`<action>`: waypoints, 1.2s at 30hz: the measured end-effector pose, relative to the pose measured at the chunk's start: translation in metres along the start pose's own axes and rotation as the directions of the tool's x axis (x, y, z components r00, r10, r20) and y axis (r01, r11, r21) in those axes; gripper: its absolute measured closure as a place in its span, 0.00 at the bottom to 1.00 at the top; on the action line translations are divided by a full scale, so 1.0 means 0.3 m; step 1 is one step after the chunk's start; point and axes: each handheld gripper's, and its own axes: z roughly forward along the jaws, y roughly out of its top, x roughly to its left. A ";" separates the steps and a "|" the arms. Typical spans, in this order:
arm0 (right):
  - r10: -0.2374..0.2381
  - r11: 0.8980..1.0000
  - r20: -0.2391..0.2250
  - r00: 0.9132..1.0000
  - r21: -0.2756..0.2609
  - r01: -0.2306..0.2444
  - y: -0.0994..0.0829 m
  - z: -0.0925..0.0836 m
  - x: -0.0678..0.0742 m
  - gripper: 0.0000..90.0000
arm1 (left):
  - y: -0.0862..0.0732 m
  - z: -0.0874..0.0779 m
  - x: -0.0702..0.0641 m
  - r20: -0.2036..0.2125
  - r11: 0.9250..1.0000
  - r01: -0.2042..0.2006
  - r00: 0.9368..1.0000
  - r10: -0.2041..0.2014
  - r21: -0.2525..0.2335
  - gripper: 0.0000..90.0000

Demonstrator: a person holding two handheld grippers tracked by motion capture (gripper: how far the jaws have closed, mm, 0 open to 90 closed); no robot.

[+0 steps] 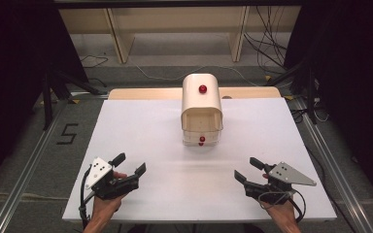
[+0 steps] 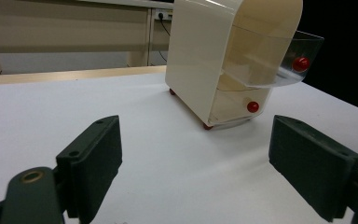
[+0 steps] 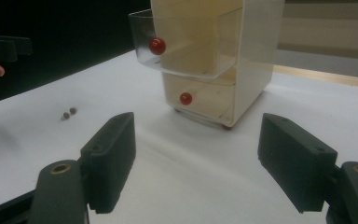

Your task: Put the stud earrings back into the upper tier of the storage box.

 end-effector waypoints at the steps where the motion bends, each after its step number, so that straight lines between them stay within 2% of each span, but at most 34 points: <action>1: -0.001 1.000 -0.002 1.000 -0.001 0.001 0.000 0.001 0.001 0.31 | 0.000 0.000 0.000 0.001 1.000 0.000 1.000 0.000 0.001 0.19; 7: -0.007 1.000 -0.002 1.000 -0.009 0.007 0.001 0.001 0.002 0.31 | 0.000 0.002 0.002 0.003 1.000 0.005 1.000 -0.005 0.013 0.20; 10: 0.001 1.000 0.001 1.000 -0.002 -0.001 0.001 0.002 0.003 0.31 | 0.001 0.004 -0.001 -0.009 1.000 -0.011 1.000 0.011 0.027 0.21; 13: -0.004 1.000 0.004 1.000 -0.002 0.004 0.001 0.002 0.003 0.31 | -0.001 0.016 -0.002 -0.018 0.997 -0.010 1.000 0.011 0.078 0.21; 15: -0.005 1.000 0.002 1.000 -0.005 0.005 0.002 0.002 0.002 0.31 | -0.005 0.026 -0.002 -0.040 0.993 -0.020 0.999 0.025 0.117 0.23; 18: -0.003 1.000 0.003 1.000 -0.003 0.003 0.002 0.004 0.000 0.31 | -0.004 0.041 0.008 -0.063 0.985 -0.004 0.998 0.015 0.173 0.23; 20: -0.005 1.000 0.003 1.000 -0.003 0.005 0.002 0.004 0.000 0.31 | -0.003 0.056 0.020 -0.089 0.975 0.005 0.996 0.015 0.221 0.24; 21: -0.006 1.000 0.002 1.000 -0.004 0.006 0.003 0.004 0.000 0.31 | -0.005 0.067 0.035 -0.115 0.967 0.022 0.993 0.008 0.254 0.25; 22: -0.005 1.000 0.001 1.000 -0.003 0.005 0.003 0.004 0.001 0.31 | -0.005 0.067 0.035 -0.115 0.967 0.022 0.993 0.008 0.254 0.25; 23: -0.005 1.000 0.001 1.000 -0.003 0.005 0.003 0.004 0.001 0.31 | -0.007 0.075 0.047 -0.129 0.963 0.030 0.992 0.005 0.268 0.25; 24: -0.008 1.000 0.002 1.000 -0.002 0.008 0.003 0.005 0.001 0.31 | -0.010 0.090 0.072 -0.144 0.952 0.057 0.989 -0.014 0.300 0.26; 25: -0.009 1.000 0.002 1.000 -0.001 0.009 0.003 0.005 0.002 0.31 | -0.010 0.090 0.072 -0.144 0.952 0.057 0.989 -0.014 0.300 0.27; 26: -0.009 1.000 0.002 1.000 -0.001 0.009 0.003 0.005 0.002 0.31 | -0.011 0.098 0.083 -0.148 0.947 0.065 0.989 -0.019 0.315 0.27; 29: -0.009 1.000 0.002 1.000 0.002 0.009 0.003 0.007 0.002 0.31 | -0.020 0.122 0.106 -0.144 0.922 0.083 0.989 -0.030 0.378 0.31; 32: -0.008 1.000 0.000 1.000 0.003 0.008 0.003 0.007 0.004 0.31 | -0.029 0.145 0.112 -0.143 0.895 0.080 0.990 -0.018 0.439 0.32; 34: -0.011 1.000 -0.001 1.000 0.004 0.011 0.003 0.008 0.005 0.32 | -0.032 0.158 0.113 -0.147 0.882 0.069 0.989 0.000 0.466 0.35; 35: -0.011 1.000 -0.001 1.000 0.004 0.011 0.003 0.008 0.005 0.32 | -0.034 0.163 0.114 -0.149 0.879 0.071 0.989 0.001 0.472 0.35; 36: -0.011 1.000 -0.001 1.000 0.004 0.011 0.003 0.009 0.005 0.32 | -0.035 0.171 0.116 -0.150 0.871 0.076 0.989 -0.002 0.486 0.36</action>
